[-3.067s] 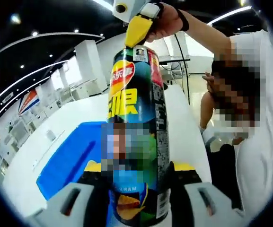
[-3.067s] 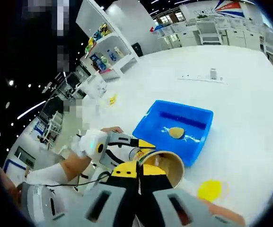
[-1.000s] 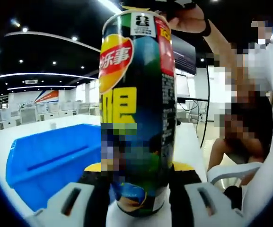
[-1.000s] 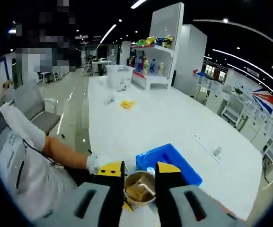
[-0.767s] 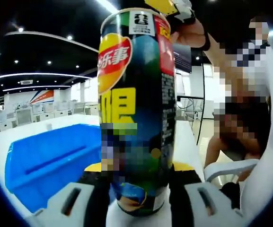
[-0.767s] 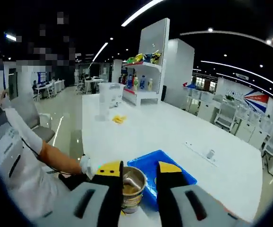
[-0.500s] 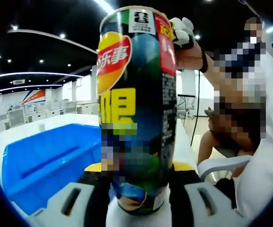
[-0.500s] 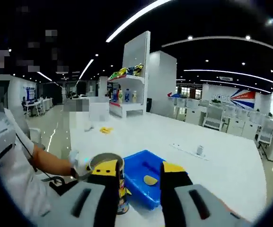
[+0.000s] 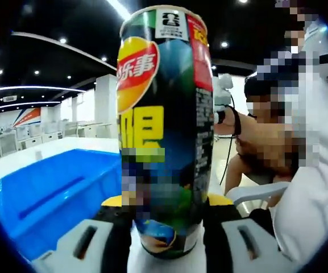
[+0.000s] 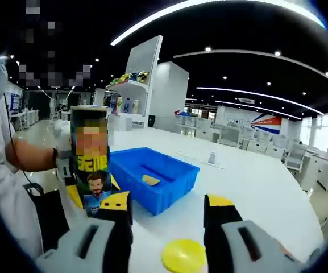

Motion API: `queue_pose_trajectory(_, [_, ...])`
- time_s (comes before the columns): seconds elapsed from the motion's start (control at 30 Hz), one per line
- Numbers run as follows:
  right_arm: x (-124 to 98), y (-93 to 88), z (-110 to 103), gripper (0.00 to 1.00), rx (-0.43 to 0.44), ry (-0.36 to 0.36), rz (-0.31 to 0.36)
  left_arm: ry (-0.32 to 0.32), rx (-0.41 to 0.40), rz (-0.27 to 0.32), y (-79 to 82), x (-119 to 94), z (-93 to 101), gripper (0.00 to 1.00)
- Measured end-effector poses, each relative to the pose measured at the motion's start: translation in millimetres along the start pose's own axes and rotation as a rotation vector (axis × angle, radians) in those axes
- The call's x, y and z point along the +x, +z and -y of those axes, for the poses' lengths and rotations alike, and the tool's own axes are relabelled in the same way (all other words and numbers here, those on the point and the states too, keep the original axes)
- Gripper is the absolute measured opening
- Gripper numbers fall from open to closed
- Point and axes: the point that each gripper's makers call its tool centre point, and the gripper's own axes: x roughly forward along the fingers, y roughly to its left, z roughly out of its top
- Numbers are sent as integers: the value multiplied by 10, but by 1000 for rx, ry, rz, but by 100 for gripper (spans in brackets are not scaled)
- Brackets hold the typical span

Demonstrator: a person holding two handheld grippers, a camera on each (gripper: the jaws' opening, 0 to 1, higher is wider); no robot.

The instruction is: Open the lid of the chip container on the table, take out the chips, place them into the box in front of the container, and close the lid

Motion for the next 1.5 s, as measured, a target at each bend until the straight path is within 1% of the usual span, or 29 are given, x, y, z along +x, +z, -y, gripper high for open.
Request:
queue_pose_trajectory(0.07, [-8,-142,41,52,-3,-27,-35,-10,1,1,1,-2,11,50])
queue_pose_trajectory(0.1, [-18,-214,53,53,-7,-33,-34,-14,2,2,0,-3,15,50])
queue_pose_trajectory(0.13, [-34,-241,70,54,3,-46,-25,-17,4,4,2,-5,20,50])
queue_pose_trajectory(0.17, [-48,-246,61,54,8,-39,17,-18,4,5,2,-4,18,50])
queue_pose_trajectory(0.2, [-57,-307,70,54,16,-38,5,-19,7,7,3,-4,20,50])
queue_pose_trajectory(0.23, [-59,-369,65,54,43,-35,-12,-19,10,8,3,-3,19,50])
queue_pose_trajectory(0.27, [-53,-422,69,54,42,-33,-10,-19,8,9,3,-2,17,50])
queue_pose_trajectory(0.33, [-53,-571,146,53,45,-73,-57,-20,4,17,4,0,18,50])
queue_pose_trajectory(0.43, [-44,-687,181,54,94,-70,-73,-25,5,17,3,1,24,50])
queue_pose_trajectory(0.47, [-39,-700,171,55,99,-61,-69,-27,5,17,2,1,27,50])
queue_pose_trajectory(0.5, [-27,-745,143,56,91,-55,-90,-28,5,17,2,3,27,50])
queue_pose_trajectory(0.53, [-31,-760,151,56,67,-59,-96,-28,5,18,2,4,29,50])
queue_pose_trajectory(0.57, [-23,-759,148,56,63,-60,-91,-28,5,18,2,5,27,50])
queue_pose_trajectory(0.63, [-6,-808,198,55,82,-77,-111,-28,5,20,2,7,28,50])
queue_pose_trajectory(0.7, [3,-820,238,54,96,-85,-110,-27,4,21,2,8,29,50])
queue_pose_trajectory(0.77, [6,-862,251,54,111,-85,-124,-26,2,25,2,8,29,50])
queue_pose_trajectory(0.87, [13,-892,259,53,133,-82,-125,-26,0,26,1,8,28,50])
queue_pose_trajectory(0.9, [14,-902,259,53,133,-82,-129,-26,0,27,1,7,27,50])
queue_pose_trajectory(0.97, [9,-922,286,52,104,-100,-138,-26,-1,28,0,6,27,50])
queue_pose_trajectory(1.03, [17,-953,243,51,120,-80,-152,-25,-2,30,0,4,26,50])
queue_pose_trajectory(1.13, [15,-929,271,46,110,-88,-138,-26,-4,29,-1,0,26,50])
queue_pose_trajectory(1.43, [-4,-921,241,46,102,-87,-132,-22,-12,35,-4,-8,21,50])
queue_pose_trajectory(1.5, [-12,-903,236,46,113,-84,-131,-21,-13,38,-4,-10,20,50])
